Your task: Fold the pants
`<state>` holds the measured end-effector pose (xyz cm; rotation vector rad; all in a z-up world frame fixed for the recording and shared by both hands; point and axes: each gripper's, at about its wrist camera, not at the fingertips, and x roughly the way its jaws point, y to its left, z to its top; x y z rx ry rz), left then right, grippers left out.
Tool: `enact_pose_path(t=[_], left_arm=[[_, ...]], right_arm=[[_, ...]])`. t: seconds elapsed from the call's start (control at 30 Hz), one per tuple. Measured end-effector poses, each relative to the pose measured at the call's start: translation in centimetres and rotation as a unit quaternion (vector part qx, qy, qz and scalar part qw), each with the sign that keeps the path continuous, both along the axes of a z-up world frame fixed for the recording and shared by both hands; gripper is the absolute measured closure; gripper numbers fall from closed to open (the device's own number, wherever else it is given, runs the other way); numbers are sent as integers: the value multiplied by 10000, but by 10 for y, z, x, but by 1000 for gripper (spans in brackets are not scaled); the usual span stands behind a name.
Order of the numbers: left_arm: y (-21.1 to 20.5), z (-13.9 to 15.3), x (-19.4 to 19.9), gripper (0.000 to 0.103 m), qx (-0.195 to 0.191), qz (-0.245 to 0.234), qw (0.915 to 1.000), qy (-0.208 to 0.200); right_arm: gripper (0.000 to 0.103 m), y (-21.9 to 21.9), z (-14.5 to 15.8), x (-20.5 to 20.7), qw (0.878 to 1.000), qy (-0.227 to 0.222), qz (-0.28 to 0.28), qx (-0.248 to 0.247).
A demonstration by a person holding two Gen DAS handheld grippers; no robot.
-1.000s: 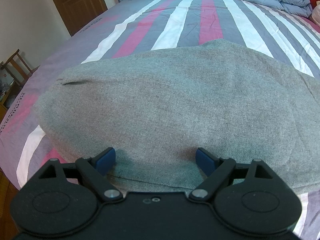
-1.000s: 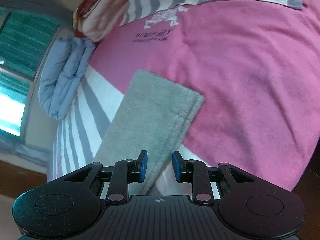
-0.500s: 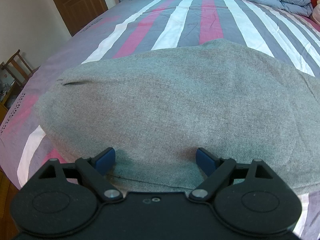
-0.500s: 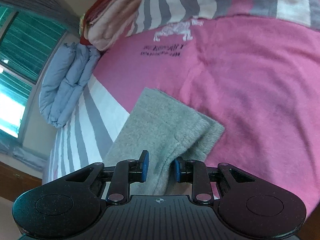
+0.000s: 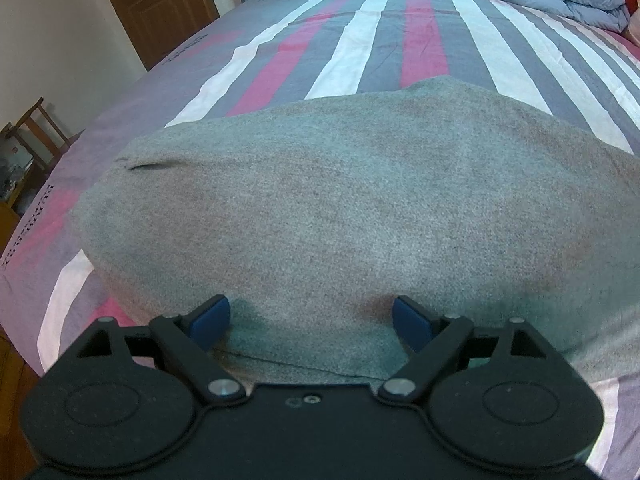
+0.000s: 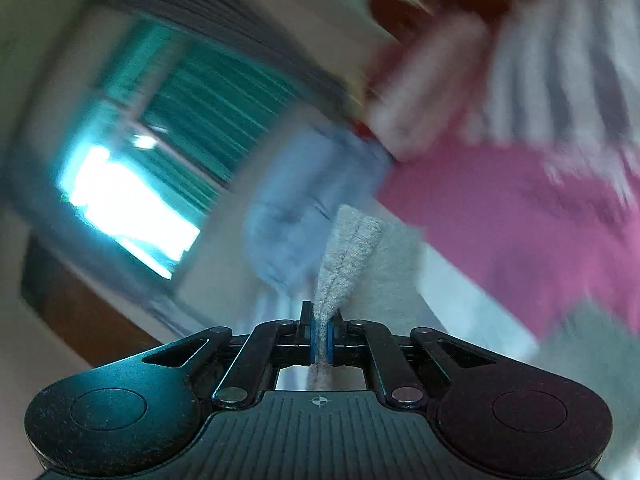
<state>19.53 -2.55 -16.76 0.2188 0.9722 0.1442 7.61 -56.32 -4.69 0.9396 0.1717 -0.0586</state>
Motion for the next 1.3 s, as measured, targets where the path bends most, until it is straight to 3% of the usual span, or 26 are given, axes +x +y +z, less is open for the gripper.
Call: enact_pose_path(t=[0.07, 0.2, 0.3, 0.53, 0.63, 0.73, 0.8, 0.93, 1.07, 1.2, 1.3], left_arm=[[-1, -1, -1, 21, 29, -8, 10000, -17], [-2, -1, -1, 20, 69, -15, 10000, -34], [-3, -1, -1, 20, 82, 5, 10000, -32], [-4, -1, -1, 19, 103, 29, 9999, -46], [-3, 0, -1, 19, 74, 18, 10000, -46], [-1, 0, -1, 19, 10, 33, 10000, -40], [-2, -1, -1, 19, 25, 31, 10000, -53], [0, 0, -2, 19, -5, -6, 10000, -58], [2, 1, -1, 19, -36, -42, 10000, -29], [1, 0, -1, 19, -20, -53, 10000, -46], [0, 0, -2, 19, 32, -60, 9999, -74]], right_arm=[[98, -4, -25, -9, 9987, 471, -197, -36], [98, -20, -101, -39, 9855, 1520, -662, 372], [98, -21, -129, -46, 9768, 2000, -709, 282], [98, -18, -147, -47, 9619, 2615, -784, 172], [98, -20, -138, -36, 9563, 2880, -496, -109], [86, -24, -124, -51, 9636, 2631, -476, 10], [49, -28, -121, -60, 9627, 2628, -636, 112], [49, -30, -130, -69, 9606, 2683, -634, 349], [52, -35, -141, -82, 9564, 2594, -954, 943], [53, -36, -137, -92, 9528, 2580, -1241, 1010], [53, -38, -141, -87, 9567, 2436, -1103, 1152]])
